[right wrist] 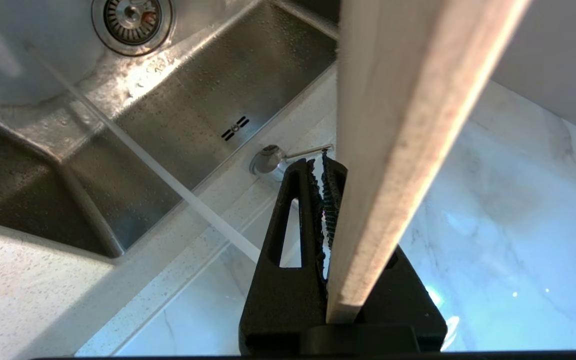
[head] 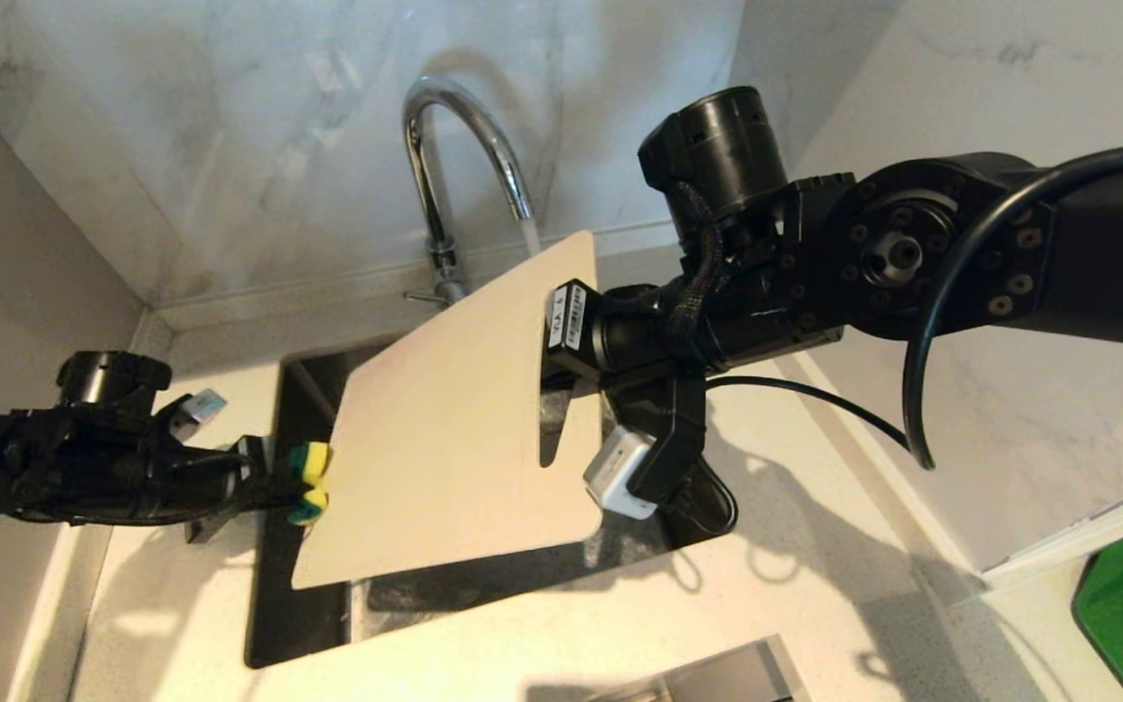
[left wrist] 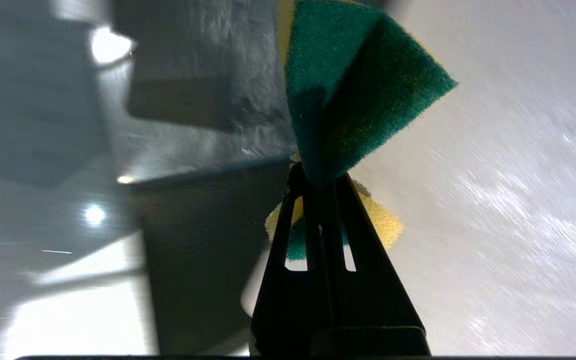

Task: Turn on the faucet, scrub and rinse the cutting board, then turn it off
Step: Put down the cutting board

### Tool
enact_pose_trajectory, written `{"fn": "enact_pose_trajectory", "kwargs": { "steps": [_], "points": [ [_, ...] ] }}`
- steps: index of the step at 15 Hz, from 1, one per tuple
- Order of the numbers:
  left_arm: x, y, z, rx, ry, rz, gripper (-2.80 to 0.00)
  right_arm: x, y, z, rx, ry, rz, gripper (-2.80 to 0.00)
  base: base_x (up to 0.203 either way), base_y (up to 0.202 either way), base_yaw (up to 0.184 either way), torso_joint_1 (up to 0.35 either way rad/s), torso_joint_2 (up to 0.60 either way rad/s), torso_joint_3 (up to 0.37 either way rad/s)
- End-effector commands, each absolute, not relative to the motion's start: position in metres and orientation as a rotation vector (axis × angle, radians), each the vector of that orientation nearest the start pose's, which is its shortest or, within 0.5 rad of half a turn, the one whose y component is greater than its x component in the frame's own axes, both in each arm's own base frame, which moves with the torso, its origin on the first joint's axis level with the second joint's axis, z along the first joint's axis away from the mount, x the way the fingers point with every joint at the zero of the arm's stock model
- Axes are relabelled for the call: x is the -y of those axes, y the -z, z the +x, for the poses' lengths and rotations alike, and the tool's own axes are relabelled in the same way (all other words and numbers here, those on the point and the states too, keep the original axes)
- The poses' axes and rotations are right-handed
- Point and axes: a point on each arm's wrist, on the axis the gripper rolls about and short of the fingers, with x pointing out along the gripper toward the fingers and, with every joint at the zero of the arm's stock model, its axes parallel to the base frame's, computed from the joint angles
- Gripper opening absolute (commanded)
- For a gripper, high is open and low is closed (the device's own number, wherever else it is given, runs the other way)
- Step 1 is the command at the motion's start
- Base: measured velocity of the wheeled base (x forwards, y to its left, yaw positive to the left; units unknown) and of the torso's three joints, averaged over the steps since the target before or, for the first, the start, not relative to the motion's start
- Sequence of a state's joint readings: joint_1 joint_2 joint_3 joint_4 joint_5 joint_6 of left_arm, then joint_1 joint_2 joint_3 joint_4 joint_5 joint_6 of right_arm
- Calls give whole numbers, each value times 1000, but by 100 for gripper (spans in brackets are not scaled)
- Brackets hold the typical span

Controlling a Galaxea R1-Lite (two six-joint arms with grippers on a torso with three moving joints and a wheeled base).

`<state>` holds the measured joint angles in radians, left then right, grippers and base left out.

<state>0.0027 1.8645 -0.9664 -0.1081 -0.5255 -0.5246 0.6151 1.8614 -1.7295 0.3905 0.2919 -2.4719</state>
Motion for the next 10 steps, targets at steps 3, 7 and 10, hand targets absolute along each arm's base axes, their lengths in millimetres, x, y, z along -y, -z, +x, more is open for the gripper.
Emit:
{"fn": "enact_pose_trajectory", "kwargs": {
  "steps": [3,7,10],
  "points": [
    [-22,-153,327,-773,245,-705,-280,-210,-286,287,862,-1048,-2284,-280,0,0,0,0,0,0],
    [8,-258,322,-623,367,-714,-280,-211,-285,288,851,-1055,-2271,-280,0,0,0,0,0,0],
    [77,-313,300,-646,565,-679,-280,-211,-286,287,854,-1049,-2271,-280,0,0,0,0,0,0]
  ]
}}
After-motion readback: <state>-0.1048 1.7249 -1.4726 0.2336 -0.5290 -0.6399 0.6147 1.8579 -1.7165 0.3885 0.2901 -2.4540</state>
